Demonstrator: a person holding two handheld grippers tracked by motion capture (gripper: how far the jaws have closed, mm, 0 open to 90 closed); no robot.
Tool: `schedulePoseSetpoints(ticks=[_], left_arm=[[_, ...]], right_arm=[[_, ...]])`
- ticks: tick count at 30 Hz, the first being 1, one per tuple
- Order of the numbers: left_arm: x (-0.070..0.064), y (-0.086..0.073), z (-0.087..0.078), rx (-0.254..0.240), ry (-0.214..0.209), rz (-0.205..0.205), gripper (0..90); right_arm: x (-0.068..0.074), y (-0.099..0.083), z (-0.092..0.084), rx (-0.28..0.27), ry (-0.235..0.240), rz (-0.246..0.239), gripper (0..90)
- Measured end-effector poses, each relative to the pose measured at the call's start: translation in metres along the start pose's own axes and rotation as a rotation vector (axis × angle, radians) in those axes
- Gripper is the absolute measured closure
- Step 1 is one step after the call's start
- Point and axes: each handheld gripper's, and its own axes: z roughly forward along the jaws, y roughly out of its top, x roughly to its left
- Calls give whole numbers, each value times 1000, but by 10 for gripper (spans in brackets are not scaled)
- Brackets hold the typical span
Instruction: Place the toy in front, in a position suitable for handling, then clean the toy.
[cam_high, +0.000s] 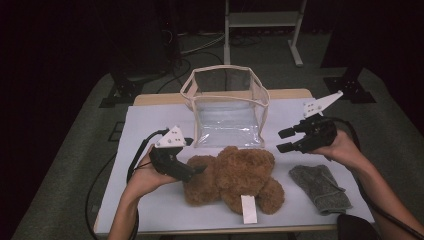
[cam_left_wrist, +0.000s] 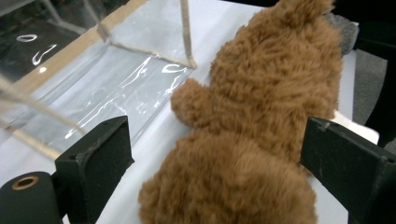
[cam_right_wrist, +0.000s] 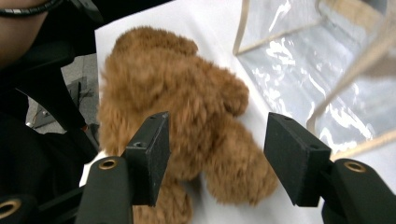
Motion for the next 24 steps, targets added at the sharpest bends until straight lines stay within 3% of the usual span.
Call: schedulePoseSetpoints(ticks=[9, 12, 18, 24], left_arm=[[-5, -14, -12, 10, 39, -20, 55], [-6, -17, -17, 36, 64, -21, 55], [-3, -22, -27, 19, 81, -34, 55], [-3, -25, -28, 31, 87, -37, 55]], right_arm=[[-6, 48, 9, 22, 39, -63, 391], [-7, 60, 15, 36, 50, -85, 390], [-10, 82, 30, 72, 62, -116, 387], [-16, 94, 47, 82, 83, -128, 387]])
